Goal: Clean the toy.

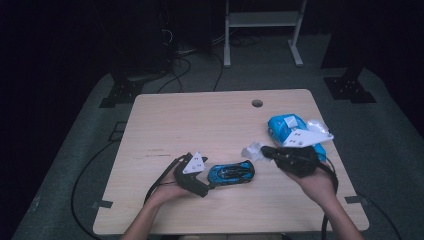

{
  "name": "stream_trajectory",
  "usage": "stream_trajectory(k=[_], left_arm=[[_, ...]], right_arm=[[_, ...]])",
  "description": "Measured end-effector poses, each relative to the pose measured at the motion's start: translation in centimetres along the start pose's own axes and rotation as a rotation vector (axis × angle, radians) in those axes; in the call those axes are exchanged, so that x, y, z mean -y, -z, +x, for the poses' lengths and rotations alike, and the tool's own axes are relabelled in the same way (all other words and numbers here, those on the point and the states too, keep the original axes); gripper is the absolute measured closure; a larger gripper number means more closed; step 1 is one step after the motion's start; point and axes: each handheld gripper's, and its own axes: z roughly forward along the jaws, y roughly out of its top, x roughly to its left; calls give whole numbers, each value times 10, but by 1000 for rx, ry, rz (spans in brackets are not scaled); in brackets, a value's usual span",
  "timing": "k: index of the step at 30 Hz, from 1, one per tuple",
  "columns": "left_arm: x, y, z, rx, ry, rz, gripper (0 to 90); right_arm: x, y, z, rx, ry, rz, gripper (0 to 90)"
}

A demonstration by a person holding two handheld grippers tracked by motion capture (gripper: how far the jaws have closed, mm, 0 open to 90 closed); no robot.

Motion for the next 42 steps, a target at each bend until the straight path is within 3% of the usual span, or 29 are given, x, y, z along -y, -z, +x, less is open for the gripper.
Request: stream_trajectory(k=[1,2,4,8,16,23,28,34,37,39,42], left_arm=[[0,-1,0,3,-1,0,79],[0,-1,0,3,-1,0,79],[-1,-3,-1,7,-2,0,80],[0,-4,-1,14,-7,8,79],[0,-7,-1,20,1,11,86],[2,-11,0,56,-8,25,148],[3,-13,2,70,7,33,151],[4,-17,4,77,11,40,166],[5,-24,5,79,19,57,127],[5,-27,6,79,19,71,108],[5,-32,7,98,20,85,125]], right_arm=[[1,-4,5,-32,1,10,866],[1,-4,5,-32,1,10,866],[4,-16,13,-109,-6,61,866],[9,-38,13,-171,0,166,865],[28,-89,9,-112,44,280,825],[36,-116,11,-123,50,289,600],[39,-129,12,-116,51,297,525],[46,-140,10,-111,16,308,553],[51,-139,11,-92,33,279,595],[54,-137,11,-90,16,259,621],[58,-135,11,-67,20,238,708]])
